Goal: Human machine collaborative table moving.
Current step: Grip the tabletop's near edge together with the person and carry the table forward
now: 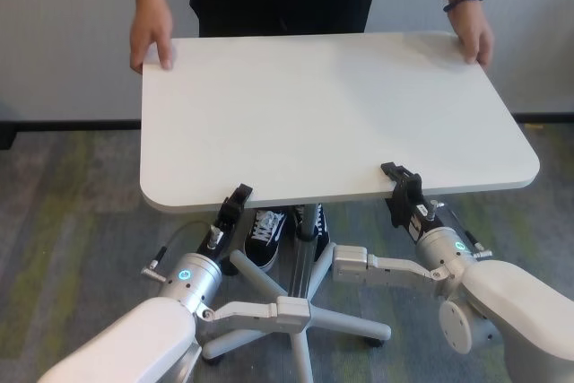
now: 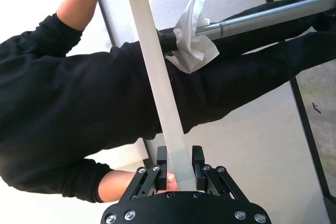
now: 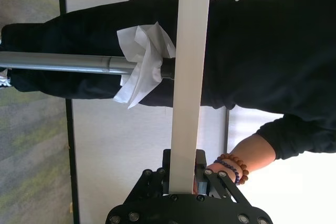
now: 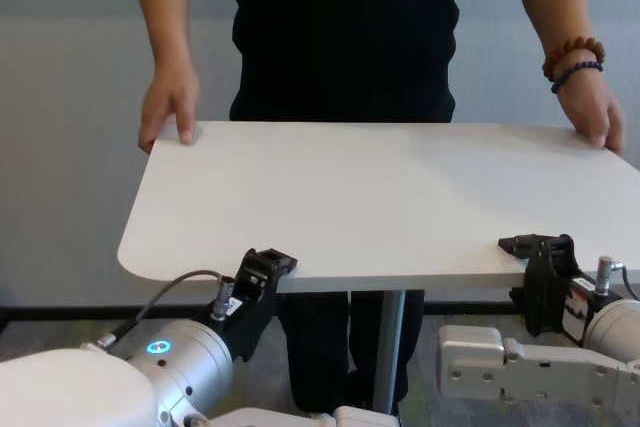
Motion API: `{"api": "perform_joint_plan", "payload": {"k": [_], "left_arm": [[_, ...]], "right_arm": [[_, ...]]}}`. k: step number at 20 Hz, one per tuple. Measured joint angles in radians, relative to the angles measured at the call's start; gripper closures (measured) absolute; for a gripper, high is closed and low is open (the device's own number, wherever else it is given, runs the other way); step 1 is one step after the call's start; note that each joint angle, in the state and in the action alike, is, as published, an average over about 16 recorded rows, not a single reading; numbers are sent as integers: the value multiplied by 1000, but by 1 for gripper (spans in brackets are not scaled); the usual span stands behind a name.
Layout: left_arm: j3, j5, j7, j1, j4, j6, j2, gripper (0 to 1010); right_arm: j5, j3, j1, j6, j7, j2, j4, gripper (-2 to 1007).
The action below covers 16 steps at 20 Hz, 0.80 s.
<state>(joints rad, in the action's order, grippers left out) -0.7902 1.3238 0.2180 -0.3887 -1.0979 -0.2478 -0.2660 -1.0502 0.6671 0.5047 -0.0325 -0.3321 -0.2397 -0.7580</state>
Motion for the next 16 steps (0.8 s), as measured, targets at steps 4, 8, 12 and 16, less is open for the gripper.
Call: {"api": "perform_joint_plan", "payload": {"k": [4, 8, 12, 16], "left_arm": [[0, 1, 0, 0, 0, 0, 0, 715], [0, 1, 0, 0, -1, -1, 0, 715], [0, 2, 0, -1, -1, -1, -1, 706], [0, 2, 0, -1, -2, -1, -1, 667]], "right_arm": [[0, 0, 0, 0, 1, -1, -1, 783], [0, 0, 0, 0, 2, -1, -2, 778], [0, -1, -1, 0, 4, -1, -2, 752], [-1, -2, -1, 0, 6, -2, -2, 688]]}}
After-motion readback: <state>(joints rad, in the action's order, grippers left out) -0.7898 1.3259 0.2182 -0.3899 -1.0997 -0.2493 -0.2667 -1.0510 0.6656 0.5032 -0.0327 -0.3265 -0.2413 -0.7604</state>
